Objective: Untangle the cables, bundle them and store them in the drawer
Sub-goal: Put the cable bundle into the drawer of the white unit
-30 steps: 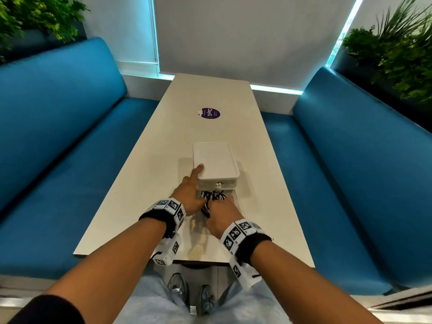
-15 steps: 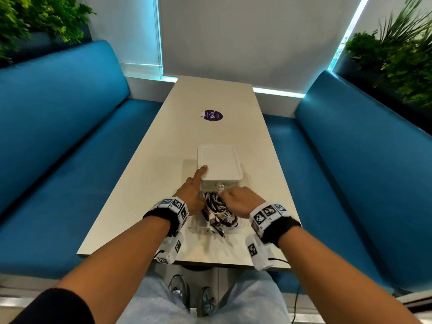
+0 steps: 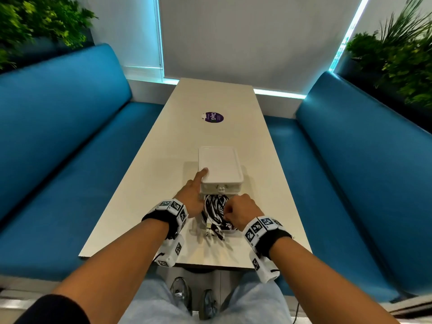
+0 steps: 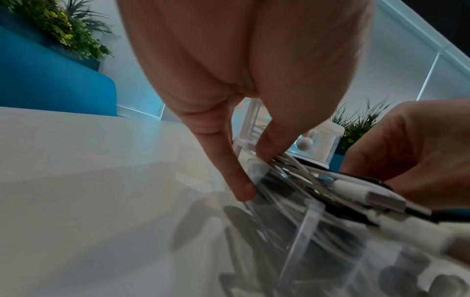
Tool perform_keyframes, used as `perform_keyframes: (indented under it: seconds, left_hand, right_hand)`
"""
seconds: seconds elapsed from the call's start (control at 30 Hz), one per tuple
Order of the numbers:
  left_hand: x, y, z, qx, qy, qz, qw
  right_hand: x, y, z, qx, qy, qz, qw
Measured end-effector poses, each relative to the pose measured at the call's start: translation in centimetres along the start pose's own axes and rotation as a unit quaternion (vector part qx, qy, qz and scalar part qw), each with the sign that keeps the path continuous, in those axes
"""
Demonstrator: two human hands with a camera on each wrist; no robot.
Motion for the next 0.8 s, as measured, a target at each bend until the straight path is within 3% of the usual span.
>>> perform_keyframes:
  seconds: [0.1,0.17,0.23,0.3,0.4,0.63,0.8]
  left_hand:
    - [0.1,0.0,0.1,0.002,-0.004,0.008,1.000]
    - [0.2,0.0,-0.1,0.006,0.003,0.016,1.000]
    - [0.1,0.0,-0.1,0.005,0.016,0.043,0.999]
    - [0.0,0.2,-0.2,-0.007,0.018,0.083,0.996]
    - [0.2,0.4,0.0,-0.038,0.013,0.106,0.994]
    - [0.9,-0.1,0.2,-0.035,-0.037,0.080,0.995]
    - [0.1,0.1,0.5,-0.020,0.001,0.183,0.983]
  right_hand:
    - [0.9,0.7,-0.6,-0.002,0.063,0.024,0.998]
    - [0.8,2.2,-1.4,-0.057,0.107,0.013,0.993]
    - [-0.9,3.8,-1.9,-0.144,0.017,0.015,0.989]
    - [-3.1,4.0,-2.4,-0.182,-0.092,0.092,0.975]
    - [-3.7,4.0,-2.1,-0.197,-0.079,0.194,0.958]
    - [-1.8,5.4,-1.2,-0.235,-0.038,0.226,0.945]
    - [-2.6,4.7,-1.2,-0.206,-0.135,0.215,0.945]
Point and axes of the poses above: each hand's wrist, its own z-axis towards the middle knuckle, its own x-axis out of the back of the hand, y = z × x, the point moved 6 cm from there along z, towards the middle knuckle, and after that the axes turned 4 degrees about -z, right-handed, at the moved point
